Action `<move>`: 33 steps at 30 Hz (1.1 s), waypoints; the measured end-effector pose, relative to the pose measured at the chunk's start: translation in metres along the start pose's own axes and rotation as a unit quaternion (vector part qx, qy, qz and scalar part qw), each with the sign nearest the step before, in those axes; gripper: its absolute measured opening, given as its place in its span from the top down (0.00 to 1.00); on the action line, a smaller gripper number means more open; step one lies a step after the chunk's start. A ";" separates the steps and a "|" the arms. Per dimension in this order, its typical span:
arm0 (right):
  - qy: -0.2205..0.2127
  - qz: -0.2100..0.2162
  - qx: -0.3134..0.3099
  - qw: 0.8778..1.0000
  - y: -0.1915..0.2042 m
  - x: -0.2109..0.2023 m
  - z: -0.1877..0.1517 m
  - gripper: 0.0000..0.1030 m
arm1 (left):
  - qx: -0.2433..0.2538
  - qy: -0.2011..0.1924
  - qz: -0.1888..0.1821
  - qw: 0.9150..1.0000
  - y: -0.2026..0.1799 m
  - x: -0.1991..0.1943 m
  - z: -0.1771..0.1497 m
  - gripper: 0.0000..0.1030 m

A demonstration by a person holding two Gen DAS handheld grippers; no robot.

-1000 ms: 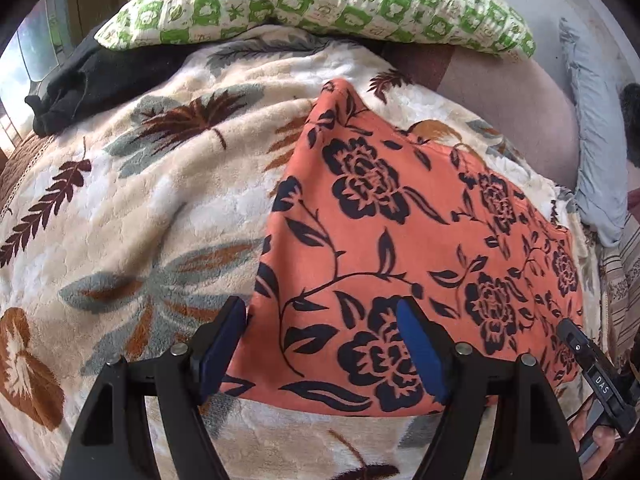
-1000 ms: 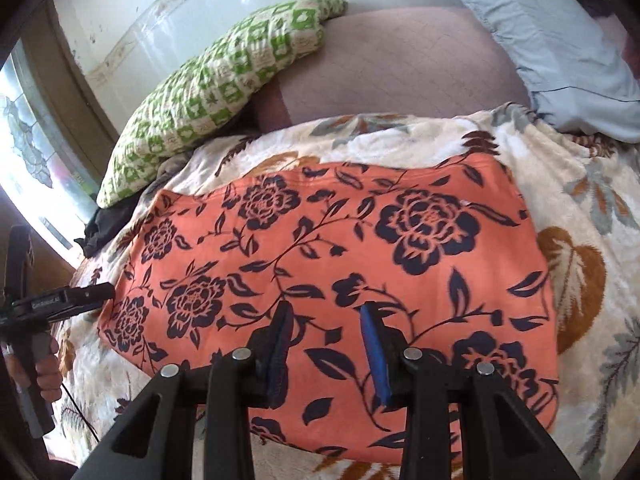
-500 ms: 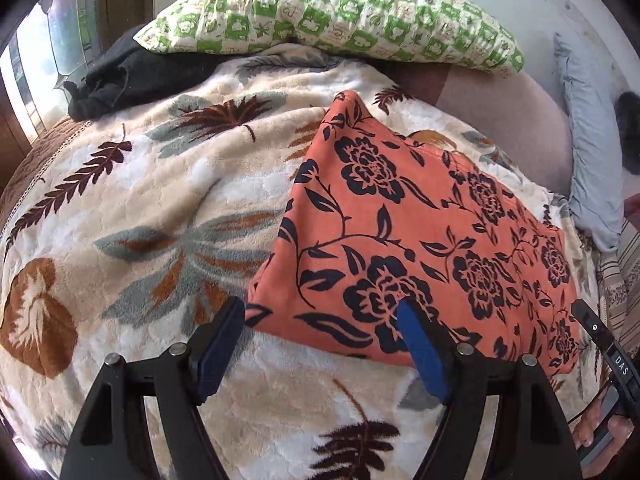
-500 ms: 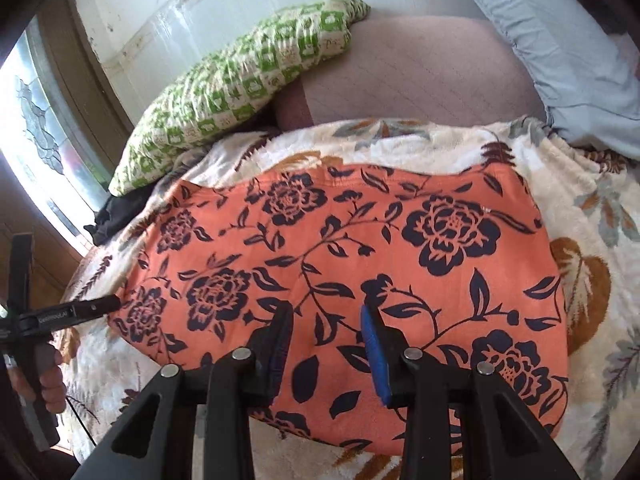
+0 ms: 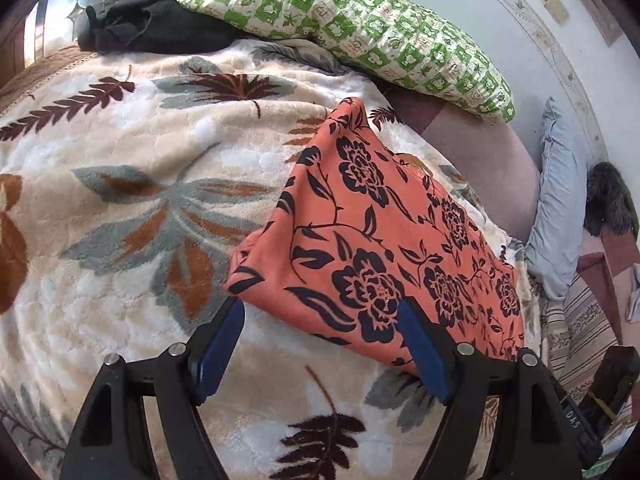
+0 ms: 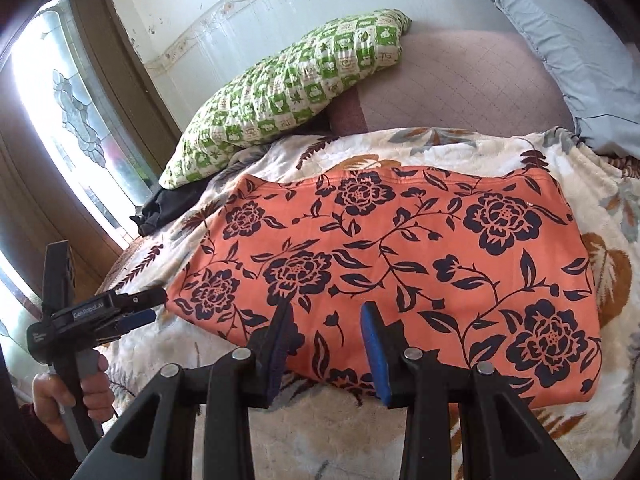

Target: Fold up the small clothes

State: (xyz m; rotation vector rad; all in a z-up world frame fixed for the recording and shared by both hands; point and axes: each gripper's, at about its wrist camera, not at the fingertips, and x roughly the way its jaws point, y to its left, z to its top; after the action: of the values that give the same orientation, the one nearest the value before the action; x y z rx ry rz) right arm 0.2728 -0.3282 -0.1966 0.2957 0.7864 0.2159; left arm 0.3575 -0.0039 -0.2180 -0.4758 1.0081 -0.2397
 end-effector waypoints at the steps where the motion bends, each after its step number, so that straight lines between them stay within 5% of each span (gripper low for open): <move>1: 0.002 0.001 0.002 1.000 -0.003 0.003 0.001 0.63 | -0.002 0.002 -0.003 1.000 -0.001 0.004 0.003 0.23; 6: 0.007 0.006 -0.001 1.000 -0.009 0.021 0.009 0.63 | -0.018 0.033 -0.027 0.999 -0.005 0.021 0.004 0.30; 8: 0.017 0.008 -0.006 1.000 -0.007 0.032 0.010 0.63 | -0.010 0.036 -0.022 0.999 -0.008 0.027 0.001 0.52; 13: 0.063 0.019 0.009 0.998 -0.010 0.072 0.010 0.63 | -0.028 0.045 -0.022 0.998 -0.001 0.038 -0.001 0.67; 18: 0.080 0.007 0.001 0.997 -0.012 0.087 0.000 0.64 | -0.052 0.050 -0.035 0.997 0.003 0.025 -0.009 0.67; 22: 0.077 0.016 0.012 0.997 -0.017 0.085 0.000 0.64 | -0.100 0.073 -0.041 0.991 0.015 0.029 -0.019 0.43; 33: 0.072 0.031 0.024 0.997 -0.023 0.078 -0.005 0.64 | -0.158 0.032 -0.082 0.983 0.023 0.048 0.007 0.43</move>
State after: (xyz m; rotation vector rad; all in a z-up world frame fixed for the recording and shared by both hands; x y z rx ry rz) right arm 0.3249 -0.3251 -0.2594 0.3521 0.9274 0.2790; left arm 0.3882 -0.0016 -0.2618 -0.8467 1.0768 -0.2441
